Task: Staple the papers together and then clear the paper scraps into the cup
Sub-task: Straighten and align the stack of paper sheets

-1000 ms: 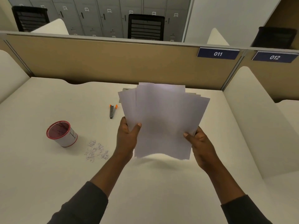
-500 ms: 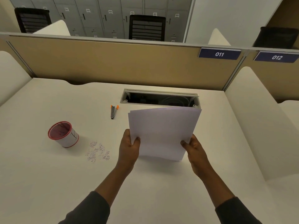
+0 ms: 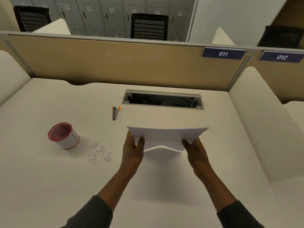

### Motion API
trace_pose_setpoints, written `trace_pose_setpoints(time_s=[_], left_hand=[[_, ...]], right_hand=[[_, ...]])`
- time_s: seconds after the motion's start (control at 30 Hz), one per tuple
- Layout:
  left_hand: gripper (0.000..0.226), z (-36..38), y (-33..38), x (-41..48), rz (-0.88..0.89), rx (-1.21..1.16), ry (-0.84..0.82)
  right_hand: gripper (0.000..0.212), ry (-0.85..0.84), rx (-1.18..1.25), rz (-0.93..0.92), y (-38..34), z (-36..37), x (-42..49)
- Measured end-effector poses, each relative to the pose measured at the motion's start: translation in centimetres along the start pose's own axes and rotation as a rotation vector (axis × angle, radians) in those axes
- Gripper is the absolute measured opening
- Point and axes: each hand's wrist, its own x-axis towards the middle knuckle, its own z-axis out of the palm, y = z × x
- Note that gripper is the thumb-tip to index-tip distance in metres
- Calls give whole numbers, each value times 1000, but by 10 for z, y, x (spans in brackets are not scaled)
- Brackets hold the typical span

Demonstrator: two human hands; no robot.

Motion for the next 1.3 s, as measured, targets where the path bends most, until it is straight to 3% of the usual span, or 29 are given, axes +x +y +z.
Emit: trace_pose_setpoints(time_s=[0.13, 0.53, 0.67, 0.83, 0.97, 1.03, 1.17, 1.23, 1.3], left_hand=[[46, -1, 5, -1, 72, 4, 17], [37, 3, -13, -11, 51, 35, -28], [36, -4, 12, -9, 329, 151, 79], [60, -23, 60, 9, 734, 354, 223], [42, -30, 65, 22, 951, 507, 222], [52, -31, 61, 24, 962, 523, 197], [39, -28, 62, 23, 915, 429, 230], [65, -28, 57, 31, 664, 307, 97], [65, -29, 47, 44, 335, 158, -151]], right_hand=[[36, 3, -27, -72, -5, 1, -1], [37, -22, -21, 0, 20, 9, -4], [36, 0, -57, -32, 22, 7, 0], [36, -5, -90, -65, 23, 4, 2], [37, 3, -91, -73, 24, 4, 3], [39, 8, -99, -76, 25, 3, 3], [39, 6, -100, -88, 25, 0, 6], [38, 0, -99, -94, 25, -1, 7], [39, -6, -101, -98, 26, -3, 9]])
